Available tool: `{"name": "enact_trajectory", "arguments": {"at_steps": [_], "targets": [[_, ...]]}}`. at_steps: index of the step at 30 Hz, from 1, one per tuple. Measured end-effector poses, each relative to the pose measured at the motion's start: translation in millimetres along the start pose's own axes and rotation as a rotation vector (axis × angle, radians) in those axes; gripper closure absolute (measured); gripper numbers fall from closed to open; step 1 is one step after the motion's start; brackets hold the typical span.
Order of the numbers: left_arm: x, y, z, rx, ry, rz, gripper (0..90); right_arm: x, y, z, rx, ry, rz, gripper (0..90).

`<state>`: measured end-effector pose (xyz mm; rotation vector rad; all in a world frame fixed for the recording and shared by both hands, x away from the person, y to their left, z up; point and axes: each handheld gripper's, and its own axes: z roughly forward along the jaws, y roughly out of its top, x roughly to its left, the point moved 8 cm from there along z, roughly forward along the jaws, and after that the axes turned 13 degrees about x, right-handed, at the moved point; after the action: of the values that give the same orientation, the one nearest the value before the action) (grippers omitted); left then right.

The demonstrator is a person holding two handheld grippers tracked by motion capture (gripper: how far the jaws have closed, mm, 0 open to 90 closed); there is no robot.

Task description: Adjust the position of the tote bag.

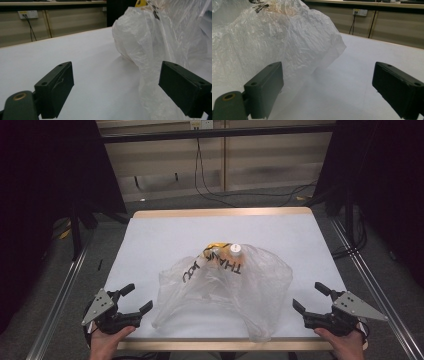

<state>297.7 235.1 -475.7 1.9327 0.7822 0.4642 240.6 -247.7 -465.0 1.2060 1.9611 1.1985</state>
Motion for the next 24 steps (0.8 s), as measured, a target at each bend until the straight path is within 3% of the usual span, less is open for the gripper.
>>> {"name": "enact_trajectory", "arguments": {"at_steps": [2, 7, 17, 18, 20, 24], "targets": [[-0.8, 0.5, -0.2, 0.008, 0.003, 0.022, 15.4, 2.0, 0.4, -0.4, 0.002, 0.013, 0.002, 12.7], [-1.5, 0.4, -1.6, 0.008, -0.016, -0.002, 21.1, 4.9, 0.2, 0.5, 0.017, 0.038, -0.014, 19.2], [-8.4, 1.5, -5.9, 0.037, -0.03, 0.022, 30.3, 19.5, -0.9, -0.3, 0.068, 0.119, -0.047, 35.5], [-10.8, 2.6, -5.9, 0.026, -0.038, 0.008, 30.5, 21.6, -1.1, -0.9, 0.074, 0.129, -0.048, 37.2], [-11.9, 1.8, -7.5, 0.045, -0.041, 0.036, 32.4, 26.1, -1.4, -2.1, 0.083, 0.156, -0.051, 40.3], [-19.8, 4.6, -6.5, 0.04, -0.08, 0.037, 34.2, 34.9, -4.2, -3.1, 0.113, 0.192, -0.066, 45.1]]}}
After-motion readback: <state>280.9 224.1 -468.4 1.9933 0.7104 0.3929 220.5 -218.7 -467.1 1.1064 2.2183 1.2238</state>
